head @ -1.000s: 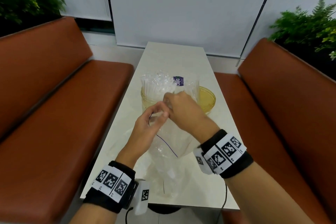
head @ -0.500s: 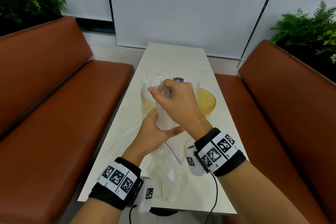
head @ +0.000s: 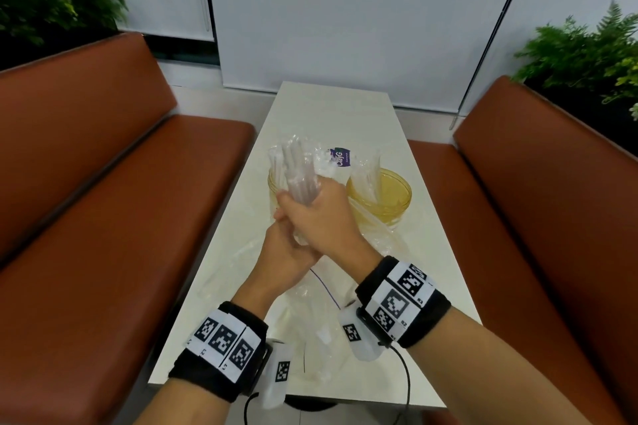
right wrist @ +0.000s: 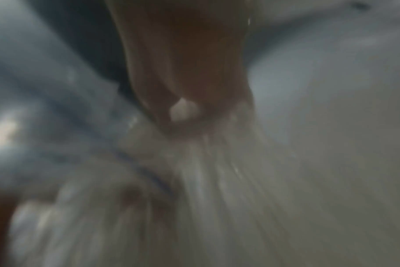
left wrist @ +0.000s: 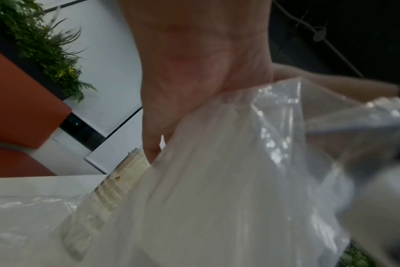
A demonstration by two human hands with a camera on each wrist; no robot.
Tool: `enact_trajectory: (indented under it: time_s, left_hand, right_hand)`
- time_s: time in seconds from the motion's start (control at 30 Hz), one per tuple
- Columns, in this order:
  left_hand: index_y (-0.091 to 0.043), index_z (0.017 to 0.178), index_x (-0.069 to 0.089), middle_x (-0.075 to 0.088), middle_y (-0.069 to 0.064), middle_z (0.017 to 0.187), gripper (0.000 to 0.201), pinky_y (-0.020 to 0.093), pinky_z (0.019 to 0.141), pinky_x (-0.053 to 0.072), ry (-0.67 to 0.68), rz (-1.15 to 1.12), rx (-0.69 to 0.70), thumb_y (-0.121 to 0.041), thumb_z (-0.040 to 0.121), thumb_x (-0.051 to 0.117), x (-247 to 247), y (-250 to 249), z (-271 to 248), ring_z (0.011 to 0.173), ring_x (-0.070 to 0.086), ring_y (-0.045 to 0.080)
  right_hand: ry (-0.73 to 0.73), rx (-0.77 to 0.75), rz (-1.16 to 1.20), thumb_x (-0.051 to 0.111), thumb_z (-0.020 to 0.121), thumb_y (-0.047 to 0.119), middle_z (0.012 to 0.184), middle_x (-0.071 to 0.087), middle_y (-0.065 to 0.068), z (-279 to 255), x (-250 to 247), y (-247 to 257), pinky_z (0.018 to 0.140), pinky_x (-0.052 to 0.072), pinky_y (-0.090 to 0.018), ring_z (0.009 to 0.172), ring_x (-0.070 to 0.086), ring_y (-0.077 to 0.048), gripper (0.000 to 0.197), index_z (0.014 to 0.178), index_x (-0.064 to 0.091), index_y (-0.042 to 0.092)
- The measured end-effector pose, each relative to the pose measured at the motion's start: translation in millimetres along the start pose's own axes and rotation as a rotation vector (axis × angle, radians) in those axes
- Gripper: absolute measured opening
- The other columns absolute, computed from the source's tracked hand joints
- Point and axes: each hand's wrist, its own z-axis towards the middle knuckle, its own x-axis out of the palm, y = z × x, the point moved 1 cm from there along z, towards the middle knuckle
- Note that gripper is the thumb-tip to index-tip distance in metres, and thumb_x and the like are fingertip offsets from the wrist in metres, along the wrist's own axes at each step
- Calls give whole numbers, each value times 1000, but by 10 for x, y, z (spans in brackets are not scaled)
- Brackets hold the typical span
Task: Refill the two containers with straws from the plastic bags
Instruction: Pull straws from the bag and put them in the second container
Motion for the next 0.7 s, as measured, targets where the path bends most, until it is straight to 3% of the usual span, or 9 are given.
enact_trajectory:
  time_s: [0.07, 0.13, 0.2, 0.3, 0.4, 0.47, 0.53, 0.63, 0.7]
  left_hand:
    - [-22, 111, 63, 68, -11, 104, 42, 9, 78, 48, -5, -9, -52, -26, 76, 87, -25, 18, -25, 102, 63, 1]
    - [-25, 109, 65, 68, -9, 107, 54, 16, 79, 47, -13, 4, -78, -44, 66, 91, -55, 40, -34, 102, 64, 4]
    - [-27, 107, 65, 65, -12, 110, 56, 17, 77, 46, -30, 36, -96, -45, 61, 93, -88, 36, -35, 100, 64, 5]
    - [-31, 102, 68, 63, -17, 115, 49, 8, 72, 46, -55, 52, -96, -39, 62, 94, -147, 58, -37, 97, 65, 4]
    - [-32, 102, 69, 63, -17, 116, 46, 13, 77, 49, -72, 55, -86, -39, 64, 94, -206, 97, -48, 97, 66, 5]
    - [-33, 102, 70, 64, -17, 117, 43, 24, 81, 55, -78, 48, -89, -40, 66, 93, -235, 117, -41, 97, 66, 5]
    - [-34, 102, 70, 64, -17, 118, 39, 27, 83, 56, -67, 54, -90, -41, 69, 90, -248, 110, -45, 97, 66, 4]
    - [-35, 101, 69, 64, -17, 117, 33, 22, 82, 51, -62, 66, -90, -41, 74, 87, -253, 88, -41, 97, 67, 4]
    - [-33, 101, 70, 64, -17, 117, 29, 14, 77, 48, -66, 59, -84, -38, 76, 86, -248, 78, -35, 97, 68, 6]
  right_hand:
    - [-27, -6, 82, 67, 90, 21, 60, 72, -7, 72, -87, 183, 66, 63, -39, 56, 72, -13, 21, 80, 67, 2]
    - [-63, -60, 125, 67, 91, 18, 55, 68, -9, 160, -242, 426, 66, 61, -36, 50, 67, -16, 23, 76, 66, 0]
    - [-137, -105, 200, 67, 92, 16, 52, 66, -7, 309, -452, 656, 68, 60, -35, 49, 63, -18, 26, 68, 65, 6]
    - [-283, -204, 298, 68, 90, 17, 50, 63, -3, 553, -847, 957, 72, 58, -46, 52, 62, -24, 25, 65, 61, 15]
    - [-409, -322, 318, 68, 92, 17, 52, 63, 0, 760, -1228, 1022, 64, 58, -38, 51, 62, -23, 22, 71, 61, 16]
    - [-467, -358, 295, 68, 93, 19, 59, 64, -1, 905, -1377, 870, 60, 57, -33, 53, 63, -20, 15, 81, 60, 16]
    - [-499, -328, 254, 69, 94, 21, 68, 65, -7, 1048, -1425, 567, 60, 55, -27, 56, 64, -17, 12, 89, 58, 17]
    - [-474, -223, 165, 71, 93, 25, 78, 67, -14, 1209, -1379, -54, 60, 52, -20, 60, 64, -12, 16, 94, 61, 13]
    - [-443, -131, 148, 72, 93, 31, 79, 68, -9, 1230, -1296, -456, 61, 50, -17, 61, 64, -7, 28, 98, 63, 5]
